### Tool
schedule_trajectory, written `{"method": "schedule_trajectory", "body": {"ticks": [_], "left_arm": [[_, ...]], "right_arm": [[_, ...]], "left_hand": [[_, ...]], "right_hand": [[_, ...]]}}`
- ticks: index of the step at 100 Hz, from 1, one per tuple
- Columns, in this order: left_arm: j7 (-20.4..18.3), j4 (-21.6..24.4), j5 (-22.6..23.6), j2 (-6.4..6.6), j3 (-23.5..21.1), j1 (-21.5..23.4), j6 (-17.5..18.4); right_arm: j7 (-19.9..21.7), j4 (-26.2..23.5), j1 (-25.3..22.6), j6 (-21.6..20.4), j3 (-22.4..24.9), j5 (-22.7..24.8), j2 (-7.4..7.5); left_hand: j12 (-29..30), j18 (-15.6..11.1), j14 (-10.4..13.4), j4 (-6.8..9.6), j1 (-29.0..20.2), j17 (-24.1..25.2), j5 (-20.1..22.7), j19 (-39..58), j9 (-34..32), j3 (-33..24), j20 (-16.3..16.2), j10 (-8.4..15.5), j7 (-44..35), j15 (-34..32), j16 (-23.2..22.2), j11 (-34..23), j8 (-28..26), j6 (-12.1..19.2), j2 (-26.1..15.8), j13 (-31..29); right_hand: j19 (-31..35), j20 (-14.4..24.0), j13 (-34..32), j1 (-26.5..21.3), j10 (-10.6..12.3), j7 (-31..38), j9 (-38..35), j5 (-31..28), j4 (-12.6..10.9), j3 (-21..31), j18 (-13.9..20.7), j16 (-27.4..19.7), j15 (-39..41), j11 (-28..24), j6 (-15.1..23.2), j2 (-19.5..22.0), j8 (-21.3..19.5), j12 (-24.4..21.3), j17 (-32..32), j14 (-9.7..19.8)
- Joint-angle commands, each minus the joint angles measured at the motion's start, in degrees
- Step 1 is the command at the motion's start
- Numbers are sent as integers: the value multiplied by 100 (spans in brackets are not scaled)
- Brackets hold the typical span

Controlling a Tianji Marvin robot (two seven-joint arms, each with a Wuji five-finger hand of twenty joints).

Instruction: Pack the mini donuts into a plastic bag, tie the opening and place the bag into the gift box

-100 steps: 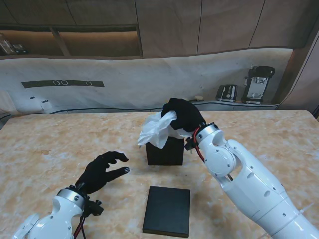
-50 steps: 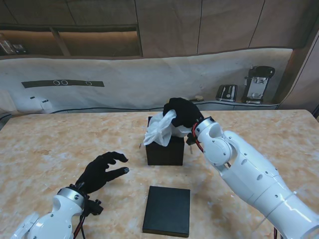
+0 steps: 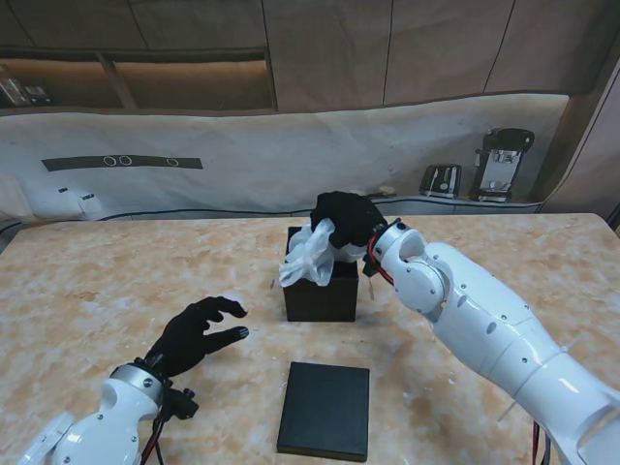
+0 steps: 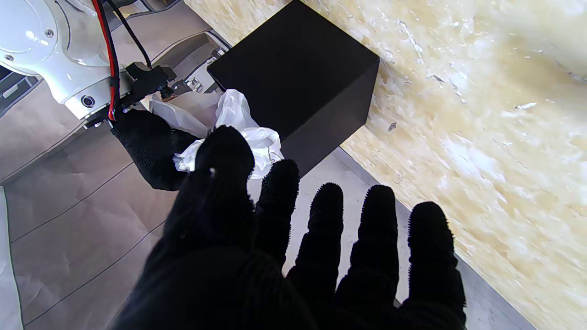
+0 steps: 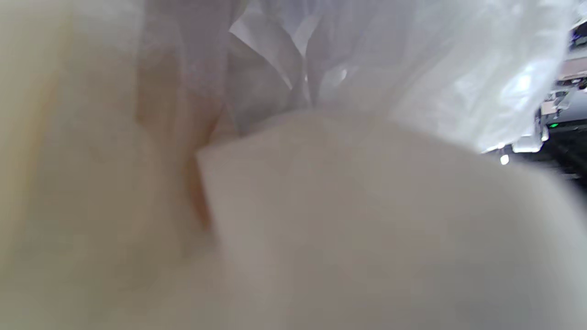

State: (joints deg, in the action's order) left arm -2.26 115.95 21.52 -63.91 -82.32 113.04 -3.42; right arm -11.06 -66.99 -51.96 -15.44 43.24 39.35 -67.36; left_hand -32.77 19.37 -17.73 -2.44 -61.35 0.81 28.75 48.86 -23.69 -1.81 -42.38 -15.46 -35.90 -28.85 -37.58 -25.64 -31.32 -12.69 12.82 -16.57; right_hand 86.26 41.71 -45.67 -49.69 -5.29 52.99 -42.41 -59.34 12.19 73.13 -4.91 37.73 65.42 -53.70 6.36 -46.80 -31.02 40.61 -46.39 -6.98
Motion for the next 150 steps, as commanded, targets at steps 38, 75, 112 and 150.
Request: {"method": "schedule_trajectory", "body": {"ticks": [38,75,112,150], "left_arm": [[-102,53,-46,-5,-43,31,-100],[-123,49,-31,-2,-53,24,-137],[-130,38,-34,-3,-87,14,-156],[-144,20,-30,-2,-143,11,-152]], "right_arm": [[291,236,233,-287,-417,115,22],[1093,423,532,-341,-736,-530,0],[1910,520,911,-121,-1141,-973,14],[2479,987,1388,25,-1708,-1545,-144]], "left_hand": [[40,-48,109,74,-158,116,54,-36,149,154,71,30,105,108,81,14,-90,-9,-89,112],[36,-63,105,71,-164,117,81,-35,134,151,59,31,102,100,81,5,-100,-10,-78,106],[54,-55,94,69,-169,112,107,-37,94,144,52,-6,101,99,85,22,-101,-21,-75,97],[55,-55,99,68,-172,117,111,-38,104,138,50,11,98,93,86,22,-106,-12,-76,98]], "right_hand": [[469,-190,-88,-195,604,-82,-1021,-816,-46,293,756,238,-95,261,365,-97,-622,347,563,-86],[428,-213,-191,-225,513,-200,-1188,-799,-88,278,566,265,-154,418,328,-156,-627,375,546,-155],[47,167,-382,-188,454,-303,-1366,-593,-178,89,224,271,-524,840,303,-59,-153,346,524,-198],[-217,120,-577,-153,406,-383,-1511,-404,-267,-61,-64,186,-885,1135,272,55,169,204,698,-225]]}}
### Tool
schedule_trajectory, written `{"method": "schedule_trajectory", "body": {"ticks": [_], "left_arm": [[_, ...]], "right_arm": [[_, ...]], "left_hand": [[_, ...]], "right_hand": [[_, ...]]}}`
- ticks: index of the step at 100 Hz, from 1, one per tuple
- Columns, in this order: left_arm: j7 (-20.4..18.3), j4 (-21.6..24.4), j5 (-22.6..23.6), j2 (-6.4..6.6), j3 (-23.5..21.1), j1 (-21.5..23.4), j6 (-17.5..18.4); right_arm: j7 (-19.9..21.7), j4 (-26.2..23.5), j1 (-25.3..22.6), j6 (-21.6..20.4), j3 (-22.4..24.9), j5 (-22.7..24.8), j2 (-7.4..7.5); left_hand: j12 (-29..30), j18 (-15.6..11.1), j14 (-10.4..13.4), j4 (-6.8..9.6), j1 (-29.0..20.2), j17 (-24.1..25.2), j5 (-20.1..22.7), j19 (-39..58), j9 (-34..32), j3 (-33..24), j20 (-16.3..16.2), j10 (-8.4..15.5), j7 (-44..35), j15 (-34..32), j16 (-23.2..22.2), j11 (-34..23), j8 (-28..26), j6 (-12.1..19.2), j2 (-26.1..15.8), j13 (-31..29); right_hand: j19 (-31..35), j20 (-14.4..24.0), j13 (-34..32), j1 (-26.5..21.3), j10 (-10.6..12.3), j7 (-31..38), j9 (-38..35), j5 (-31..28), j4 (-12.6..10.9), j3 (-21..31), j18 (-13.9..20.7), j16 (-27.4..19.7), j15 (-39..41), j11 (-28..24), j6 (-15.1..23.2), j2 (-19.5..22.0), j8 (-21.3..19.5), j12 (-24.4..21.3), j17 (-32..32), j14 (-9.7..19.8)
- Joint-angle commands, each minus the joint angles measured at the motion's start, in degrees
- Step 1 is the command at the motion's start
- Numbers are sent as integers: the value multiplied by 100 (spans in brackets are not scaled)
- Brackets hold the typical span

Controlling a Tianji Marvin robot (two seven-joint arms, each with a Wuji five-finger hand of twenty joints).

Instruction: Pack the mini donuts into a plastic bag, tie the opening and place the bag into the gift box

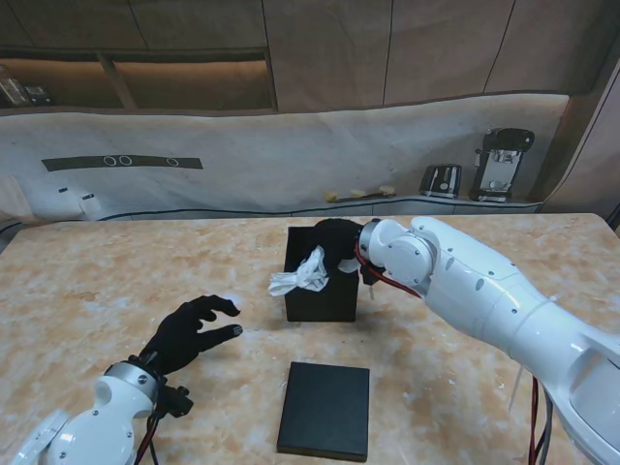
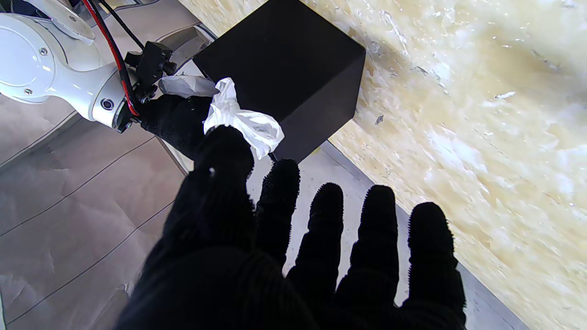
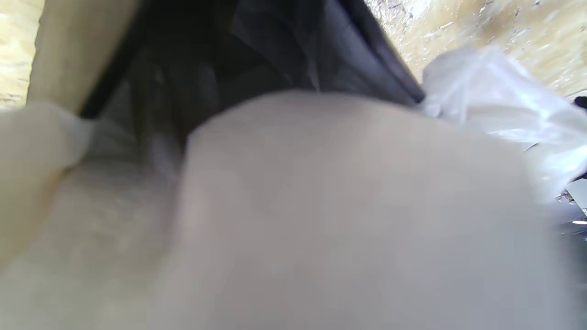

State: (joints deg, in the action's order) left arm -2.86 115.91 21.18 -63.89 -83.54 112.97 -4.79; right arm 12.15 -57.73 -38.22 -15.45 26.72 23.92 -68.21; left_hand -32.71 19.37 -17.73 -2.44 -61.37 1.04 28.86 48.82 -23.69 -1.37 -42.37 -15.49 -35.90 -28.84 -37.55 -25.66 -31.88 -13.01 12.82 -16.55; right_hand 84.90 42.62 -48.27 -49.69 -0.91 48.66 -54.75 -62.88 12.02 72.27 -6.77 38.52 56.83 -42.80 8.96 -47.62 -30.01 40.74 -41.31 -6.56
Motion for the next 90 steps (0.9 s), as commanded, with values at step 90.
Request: {"method": "schedule_trajectory", "body": {"ticks": [90], "left_arm": [[-152,-30,51,11,-118,-13,60]], "right_arm": [[1223,1085,793,86,-1079,-923,-573]], "left_hand": [[51,-59,96,69,-172,94,119,-37,98,86,47,15,98,95,87,22,-52,12,-73,98]], "right_hand": [[-774,108,-157,328,-66,142,-95,1031,-623,-882,-105,-112,-1547,1290,-20,875,1061,-170,916,11]]}}
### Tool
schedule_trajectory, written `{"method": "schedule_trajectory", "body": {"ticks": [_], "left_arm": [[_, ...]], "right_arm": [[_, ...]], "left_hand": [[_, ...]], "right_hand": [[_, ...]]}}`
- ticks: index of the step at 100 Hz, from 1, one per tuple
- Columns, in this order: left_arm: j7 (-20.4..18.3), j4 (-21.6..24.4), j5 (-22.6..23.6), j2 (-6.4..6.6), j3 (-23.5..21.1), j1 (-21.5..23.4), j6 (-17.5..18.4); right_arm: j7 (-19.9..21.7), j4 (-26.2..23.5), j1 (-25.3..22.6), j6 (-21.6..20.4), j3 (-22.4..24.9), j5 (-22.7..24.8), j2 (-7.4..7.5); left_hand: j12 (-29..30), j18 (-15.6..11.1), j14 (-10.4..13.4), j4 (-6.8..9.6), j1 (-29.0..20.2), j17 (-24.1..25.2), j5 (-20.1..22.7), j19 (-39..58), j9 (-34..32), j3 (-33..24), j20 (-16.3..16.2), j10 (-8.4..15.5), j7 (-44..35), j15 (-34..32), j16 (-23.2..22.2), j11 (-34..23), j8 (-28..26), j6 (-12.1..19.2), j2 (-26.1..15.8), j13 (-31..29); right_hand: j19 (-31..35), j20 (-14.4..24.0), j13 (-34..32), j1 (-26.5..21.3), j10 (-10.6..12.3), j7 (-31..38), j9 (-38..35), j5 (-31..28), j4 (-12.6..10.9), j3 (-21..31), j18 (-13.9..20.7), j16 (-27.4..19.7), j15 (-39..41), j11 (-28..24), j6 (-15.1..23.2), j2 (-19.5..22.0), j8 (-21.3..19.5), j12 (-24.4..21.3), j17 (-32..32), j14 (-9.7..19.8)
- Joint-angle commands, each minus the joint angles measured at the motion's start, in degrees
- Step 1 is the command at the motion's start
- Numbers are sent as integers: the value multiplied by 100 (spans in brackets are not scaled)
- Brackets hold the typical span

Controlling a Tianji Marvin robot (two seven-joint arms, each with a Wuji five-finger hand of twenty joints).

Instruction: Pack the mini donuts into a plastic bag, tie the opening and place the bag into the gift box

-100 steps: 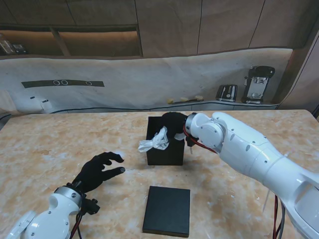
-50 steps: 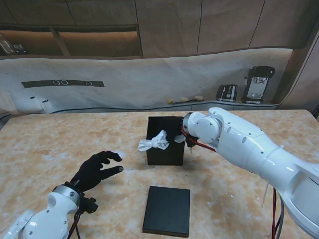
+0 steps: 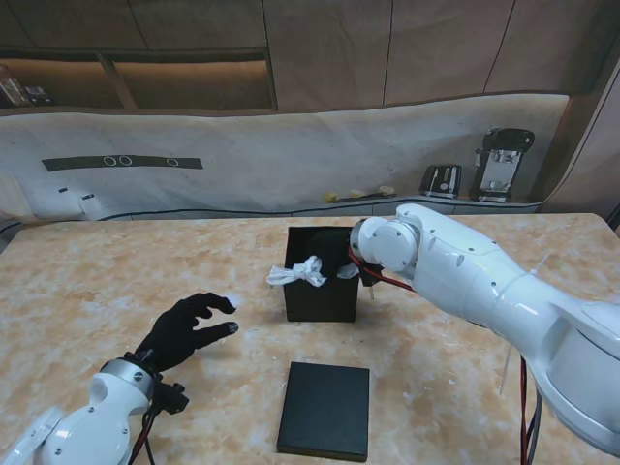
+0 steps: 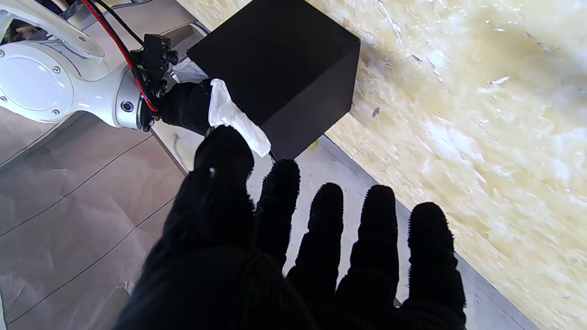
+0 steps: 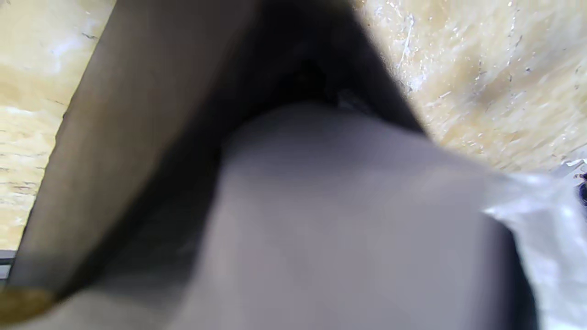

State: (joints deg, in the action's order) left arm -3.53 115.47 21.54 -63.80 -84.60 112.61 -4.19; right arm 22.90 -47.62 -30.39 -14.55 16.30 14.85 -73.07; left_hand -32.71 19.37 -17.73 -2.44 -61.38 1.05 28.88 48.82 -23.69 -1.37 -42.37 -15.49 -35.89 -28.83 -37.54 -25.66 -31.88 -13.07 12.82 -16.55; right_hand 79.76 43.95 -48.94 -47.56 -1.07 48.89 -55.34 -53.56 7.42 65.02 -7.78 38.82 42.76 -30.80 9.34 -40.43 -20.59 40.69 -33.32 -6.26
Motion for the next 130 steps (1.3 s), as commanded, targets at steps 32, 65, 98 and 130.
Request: {"method": "schedule_trajectory", "body": {"ticks": [32,65,98,130], "left_arm": [[-110,10,8,5,-36,6,-23],[-138,5,-16,8,-38,-11,-59],[-106,-35,-72,1,51,-61,-41],[-66,-4,-73,-3,80,-5,36]], "right_arm": [[303,545,165,-104,-218,-190,-366],[413,666,189,-105,-289,-248,-429],[104,-255,-78,349,144,149,95],[57,-947,-308,489,532,460,440]], "left_hand": [[53,-56,93,70,-165,94,128,-36,99,82,47,7,94,91,86,26,-53,16,-74,99],[53,-56,91,69,-177,97,151,-34,103,73,47,21,85,89,87,29,-55,20,-59,94],[52,-55,95,68,-165,94,142,-28,105,74,45,10,91,89,87,23,-51,9,-62,104],[56,-47,100,65,-161,84,158,-19,105,78,44,10,86,85,88,27,-54,19,-58,93]], "right_hand": [[-442,-11,-48,225,-85,379,13,378,-211,-501,-70,-254,-335,181,-94,320,364,-198,232,58],[-699,48,507,724,-203,58,799,1054,-321,-864,34,-510,-642,-34,-159,328,581,-503,571,138],[-1112,228,1605,1755,-319,-2288,2129,1695,-821,-806,-43,-858,-1341,93,-153,532,-80,-1058,1319,183],[-1462,236,2201,1959,-335,-2494,2702,2122,-976,-843,45,-936,-1464,349,-131,494,85,-1245,1778,320]]}}
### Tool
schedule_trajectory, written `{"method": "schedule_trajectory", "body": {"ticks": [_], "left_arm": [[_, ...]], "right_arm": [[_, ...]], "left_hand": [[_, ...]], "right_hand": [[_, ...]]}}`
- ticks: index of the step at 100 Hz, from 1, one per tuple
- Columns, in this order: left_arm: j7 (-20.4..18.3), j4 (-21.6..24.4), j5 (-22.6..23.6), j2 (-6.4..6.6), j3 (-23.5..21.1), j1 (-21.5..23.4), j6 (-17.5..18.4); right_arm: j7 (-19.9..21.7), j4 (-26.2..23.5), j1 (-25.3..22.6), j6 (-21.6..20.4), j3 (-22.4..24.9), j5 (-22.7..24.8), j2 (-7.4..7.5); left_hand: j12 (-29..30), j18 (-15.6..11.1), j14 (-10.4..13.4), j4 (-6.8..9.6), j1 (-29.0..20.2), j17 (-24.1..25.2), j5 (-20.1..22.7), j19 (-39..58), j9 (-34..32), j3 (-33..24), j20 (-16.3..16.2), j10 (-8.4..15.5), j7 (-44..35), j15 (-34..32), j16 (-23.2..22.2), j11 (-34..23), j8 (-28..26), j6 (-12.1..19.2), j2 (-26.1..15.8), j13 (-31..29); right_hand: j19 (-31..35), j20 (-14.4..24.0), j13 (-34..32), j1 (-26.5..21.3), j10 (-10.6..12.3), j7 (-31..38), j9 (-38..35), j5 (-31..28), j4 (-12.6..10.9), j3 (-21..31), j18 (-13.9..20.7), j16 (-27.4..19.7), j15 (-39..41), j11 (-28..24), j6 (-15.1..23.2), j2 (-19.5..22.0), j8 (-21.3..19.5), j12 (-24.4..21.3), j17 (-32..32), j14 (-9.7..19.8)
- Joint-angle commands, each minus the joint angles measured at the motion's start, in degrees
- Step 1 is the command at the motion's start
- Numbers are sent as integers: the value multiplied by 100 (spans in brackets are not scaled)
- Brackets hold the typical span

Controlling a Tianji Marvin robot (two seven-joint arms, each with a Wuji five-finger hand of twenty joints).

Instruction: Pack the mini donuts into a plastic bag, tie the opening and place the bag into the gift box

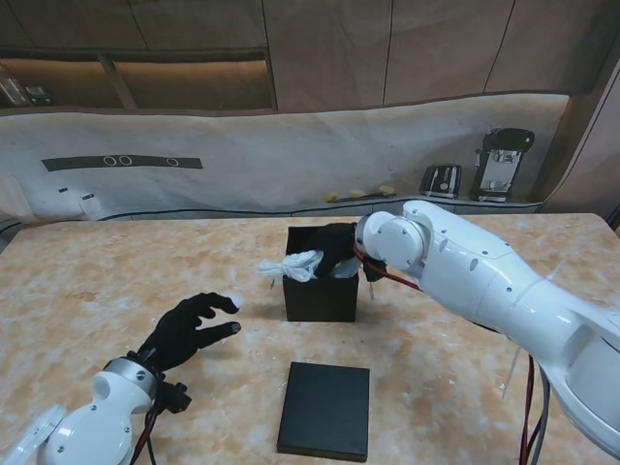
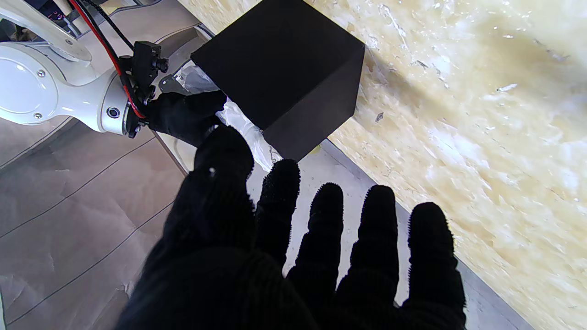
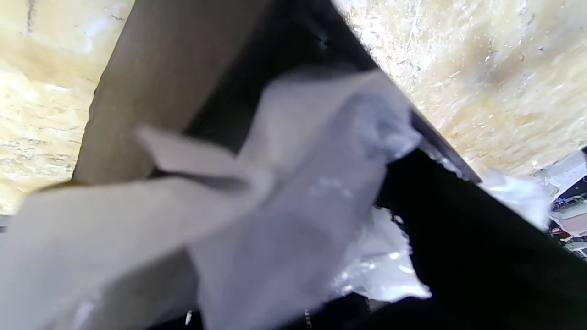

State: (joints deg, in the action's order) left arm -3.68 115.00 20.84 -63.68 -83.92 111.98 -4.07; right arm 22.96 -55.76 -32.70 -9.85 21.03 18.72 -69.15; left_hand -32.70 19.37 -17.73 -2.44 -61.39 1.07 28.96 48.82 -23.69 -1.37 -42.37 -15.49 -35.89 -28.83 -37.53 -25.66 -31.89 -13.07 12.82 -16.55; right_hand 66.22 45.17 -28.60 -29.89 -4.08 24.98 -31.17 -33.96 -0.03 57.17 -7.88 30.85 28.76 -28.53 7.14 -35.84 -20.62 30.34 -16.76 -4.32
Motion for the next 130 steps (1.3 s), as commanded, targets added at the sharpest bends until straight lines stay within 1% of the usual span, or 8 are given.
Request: {"method": "schedule_trajectory", "body": {"ticks": [1,33,57,64,76,86,100,130], "left_arm": [[-49,45,-3,-15,12,60,25],[-22,46,-23,-19,22,89,93],[10,33,-35,-25,63,77,89],[17,27,-39,-26,83,68,78],[8,18,-46,-24,122,46,59],[8,16,-50,-23,146,32,48],[-2,17,-54,-21,161,29,35],[-28,26,-21,-13,152,34,32]], "right_arm": [[37,-152,-90,20,79,92,57],[-303,-1037,-719,209,1065,632,367],[-483,-2008,-1585,95,2196,787,565],[-503,-2265,-1812,48,2455,796,606],[-326,-2651,-2113,93,2758,672,681],[-80,-2868,-2258,156,2875,583,750],[168,-2944,-2325,260,2864,458,804],[-123,-2135,-1850,206,2269,336,635]], "left_hand": [[55,-47,96,65,-163,82,150,-19,102,77,44,11,85,85,88,26,-54,20,-55,92],[56,-53,95,64,-163,81,148,-21,103,78,48,9,84,85,89,28,-53,15,-57,92],[52,-52,91,67,-165,83,147,-15,105,73,47,14,86,81,87,24,-52,17,-64,97],[53,-51,89,68,-164,85,149,-14,114,73,48,17,83,83,88,27,-54,16,-61,103],[51,-49,94,68,-164,87,150,-15,93,72,49,1,84,85,90,17,-52,16,-62,103],[52,-49,97,67,-162,84,154,-12,98,72,48,8,81,82,89,19,-53,14,-61,101],[54,-48,92,68,-167,88,156,-14,102,67,50,16,79,82,90,21,-53,10,-63,100],[53,-49,88,69,-167,81,159,-8,76,63,50,3,77,79,89,18,-54,17,-66,90]], "right_hand": [[-121,114,182,193,-37,-111,304,172,-236,-60,55,-143,-66,136,94,30,96,-223,131,125],[-1119,-286,352,577,-102,-210,506,579,-152,-388,-184,-538,-413,280,-98,280,352,-684,380,111],[-591,-610,-1631,282,-213,582,-1627,-924,-117,-277,-490,-389,99,-166,-798,558,-127,-494,-976,-274],[-218,-878,-2057,-43,-344,1270,-2041,-1098,180,9,-422,-300,299,-260,-866,187,437,-412,-1520,-476],[206,-1096,-2682,-571,-501,2487,-2631,-1237,271,198,-476,-154,627,-410,-832,-372,995,-294,-2362,-705],[578,-1044,-3098,-848,-565,2929,-3101,-1570,264,224,-593,42,1000,-564,-717,-504,965,47,-2896,-839],[551,-1059,-3135,-869,-592,2961,-3238,-1720,234,220,-747,70,985,-467,-742,-464,975,98,-2900,-891],[132,-1157,-2888,-730,-476,2973,-2987,-1633,219,317,-681,19,640,-203,-621,-486,823,106,-2458,-753]]}}
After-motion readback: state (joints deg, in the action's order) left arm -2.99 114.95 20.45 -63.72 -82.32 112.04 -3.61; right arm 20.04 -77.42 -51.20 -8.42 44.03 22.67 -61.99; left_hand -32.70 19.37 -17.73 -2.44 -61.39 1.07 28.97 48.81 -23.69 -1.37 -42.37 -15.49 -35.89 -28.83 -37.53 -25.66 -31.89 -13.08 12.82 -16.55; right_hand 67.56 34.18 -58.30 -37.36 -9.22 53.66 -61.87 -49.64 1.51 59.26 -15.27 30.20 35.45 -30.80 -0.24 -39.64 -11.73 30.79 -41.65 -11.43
